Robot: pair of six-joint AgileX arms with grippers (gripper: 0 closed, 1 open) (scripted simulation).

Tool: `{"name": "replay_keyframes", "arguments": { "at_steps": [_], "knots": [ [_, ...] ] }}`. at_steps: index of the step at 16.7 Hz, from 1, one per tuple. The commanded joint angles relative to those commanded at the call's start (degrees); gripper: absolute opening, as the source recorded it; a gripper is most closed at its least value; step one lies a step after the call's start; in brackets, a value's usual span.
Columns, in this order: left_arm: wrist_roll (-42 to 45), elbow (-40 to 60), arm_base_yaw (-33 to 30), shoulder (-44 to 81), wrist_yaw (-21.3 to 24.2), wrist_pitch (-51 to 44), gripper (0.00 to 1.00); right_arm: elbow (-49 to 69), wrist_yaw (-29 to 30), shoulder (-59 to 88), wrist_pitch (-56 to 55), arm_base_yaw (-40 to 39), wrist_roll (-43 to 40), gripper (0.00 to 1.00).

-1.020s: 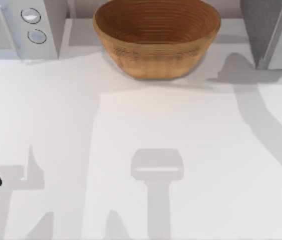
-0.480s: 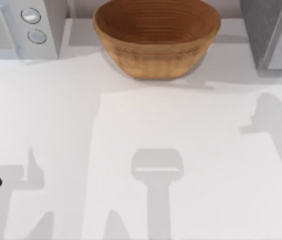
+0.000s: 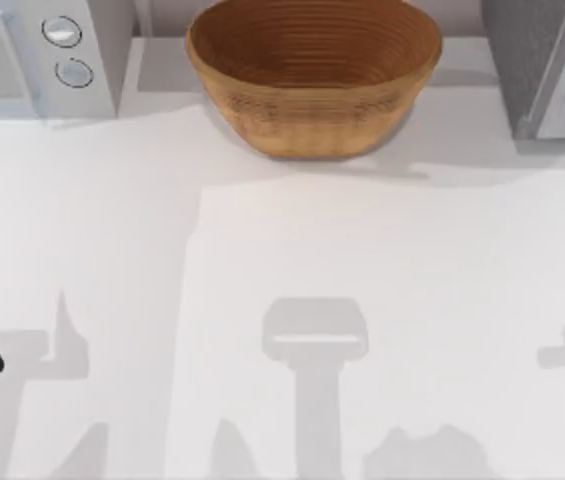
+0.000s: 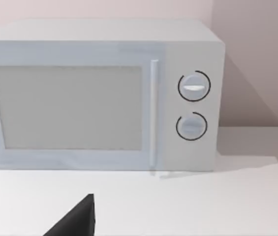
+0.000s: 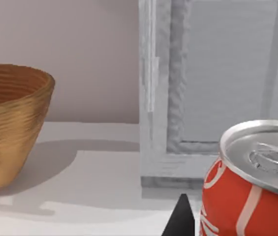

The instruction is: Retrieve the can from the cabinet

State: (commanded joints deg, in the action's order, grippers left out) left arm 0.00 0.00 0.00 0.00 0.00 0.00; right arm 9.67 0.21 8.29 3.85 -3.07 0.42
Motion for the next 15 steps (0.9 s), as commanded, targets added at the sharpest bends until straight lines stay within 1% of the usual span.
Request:
{"name": "replay_keyframes", "arguments": {
  "at_steps": [3,5,12,15],
  "knots": [
    [0.0,0.0,0.0,0.0,0.0,0.0,1.0,-7.58,-0.28,-6.44,-2.96,2.39,-0.31,0.0],
    [0.0,0.0,0.0,0.0,0.0,0.0,1.0,-9.57,-0.22,-8.2,-3.8,3.03,-0.41,0.0],
    [0.0,0.0,0.0,0.0,0.0,0.0,1.0,-9.54,-0.56,-7.41,-4.28,2.95,-0.3,0.0],
    [0.0,0.0,0.0,0.0,0.0,0.0,1.0,-7.81,-3.66,-2.07,-9.45,3.77,-0.22,0.0]
  ]
}}
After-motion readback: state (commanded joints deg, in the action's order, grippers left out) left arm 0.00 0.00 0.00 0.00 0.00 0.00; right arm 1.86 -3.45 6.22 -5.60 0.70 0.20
